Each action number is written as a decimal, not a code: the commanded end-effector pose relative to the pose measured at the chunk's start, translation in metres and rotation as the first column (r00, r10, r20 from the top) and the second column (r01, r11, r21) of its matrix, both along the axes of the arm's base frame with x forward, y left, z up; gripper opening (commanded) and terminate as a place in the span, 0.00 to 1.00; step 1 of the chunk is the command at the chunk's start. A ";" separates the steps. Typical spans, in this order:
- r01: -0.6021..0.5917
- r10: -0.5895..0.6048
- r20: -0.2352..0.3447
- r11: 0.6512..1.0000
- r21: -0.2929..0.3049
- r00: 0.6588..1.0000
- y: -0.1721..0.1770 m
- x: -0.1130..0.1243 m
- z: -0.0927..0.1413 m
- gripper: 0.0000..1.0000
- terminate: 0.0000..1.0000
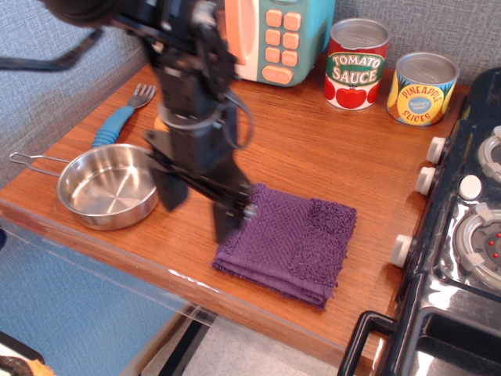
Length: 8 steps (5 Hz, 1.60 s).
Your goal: Move the towel right under the cans
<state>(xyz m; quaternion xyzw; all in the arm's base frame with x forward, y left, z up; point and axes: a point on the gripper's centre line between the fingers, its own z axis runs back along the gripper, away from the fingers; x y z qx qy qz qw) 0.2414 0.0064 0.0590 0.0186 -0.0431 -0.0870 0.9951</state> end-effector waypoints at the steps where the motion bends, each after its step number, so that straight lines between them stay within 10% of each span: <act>1: -0.071 0.070 0.065 0.997 0.010 0.995 -0.048 0.018 -0.005 1.00 0.00; 8: -0.158 0.165 -0.068 0.983 0.088 0.984 -0.053 0.064 -0.080 1.00 0.00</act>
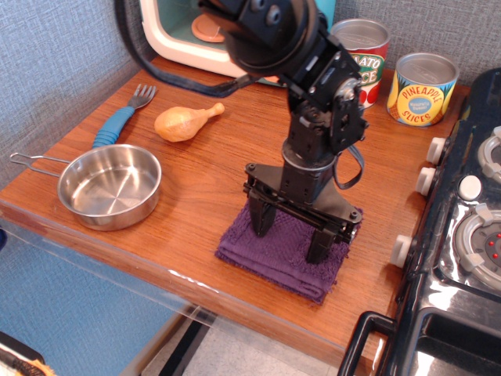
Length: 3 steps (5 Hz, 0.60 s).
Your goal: Move the towel right under the cans
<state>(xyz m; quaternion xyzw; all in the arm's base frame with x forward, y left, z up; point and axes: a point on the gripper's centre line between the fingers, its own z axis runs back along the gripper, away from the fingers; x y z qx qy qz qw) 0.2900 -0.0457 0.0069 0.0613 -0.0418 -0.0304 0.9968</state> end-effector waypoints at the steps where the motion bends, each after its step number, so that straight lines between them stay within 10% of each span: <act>1: -0.090 0.088 -0.068 0.996 -0.016 0.994 0.003 0.050 -0.025 1.00 0.00; 3: -0.105 0.105 -0.024 0.994 0.007 0.994 0.009 0.112 -0.023 1.00 0.00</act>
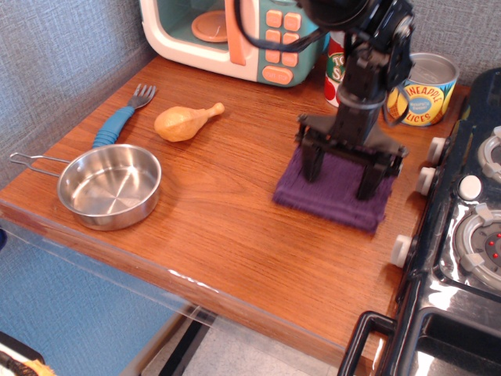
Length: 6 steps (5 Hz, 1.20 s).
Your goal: Move the towel right under the cans
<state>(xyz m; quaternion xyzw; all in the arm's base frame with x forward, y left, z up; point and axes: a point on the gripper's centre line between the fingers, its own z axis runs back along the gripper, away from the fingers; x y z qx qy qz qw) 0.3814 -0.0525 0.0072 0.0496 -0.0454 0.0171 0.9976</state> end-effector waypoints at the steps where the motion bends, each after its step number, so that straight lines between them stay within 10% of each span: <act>1: 0.008 -0.008 -0.007 1.000 0.029 1.000 0.013 0.039 -0.016 1.00 0.00; 3: -0.015 0.016 0.022 0.999 -0.038 1.000 0.011 0.048 0.005 1.00 0.00; 6: 0.054 -0.026 0.172 0.986 -0.159 0.985 -0.001 0.062 0.130 1.00 0.00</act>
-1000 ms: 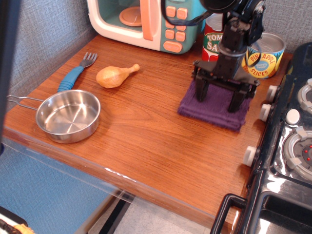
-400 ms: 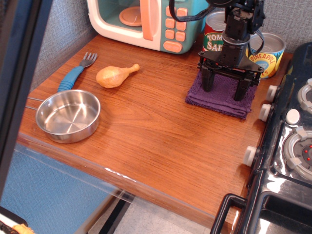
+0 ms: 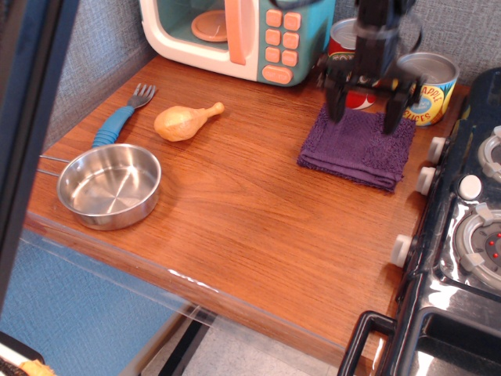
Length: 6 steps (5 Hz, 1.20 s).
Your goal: Move the towel right under the cans
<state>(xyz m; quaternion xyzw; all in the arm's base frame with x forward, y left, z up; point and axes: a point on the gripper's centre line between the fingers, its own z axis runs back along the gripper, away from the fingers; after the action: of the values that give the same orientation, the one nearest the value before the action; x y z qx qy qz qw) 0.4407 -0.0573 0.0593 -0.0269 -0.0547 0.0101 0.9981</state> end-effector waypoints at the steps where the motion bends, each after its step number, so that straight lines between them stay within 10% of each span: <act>1: -0.002 0.002 0.140 1.000 0.000 0.990 0.026 -0.021 0.087 1.00 0.00; 3: 0.007 -0.006 0.030 1.000 -0.014 1.000 0.078 -0.106 0.050 1.00 0.00; 6: 0.088 -0.090 0.042 0.995 0.041 0.995 0.084 -0.142 0.041 1.00 0.00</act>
<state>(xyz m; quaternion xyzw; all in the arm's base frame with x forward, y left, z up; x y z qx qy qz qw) 0.2943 0.0239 0.0820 -0.0152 -0.0488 -0.0333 0.9981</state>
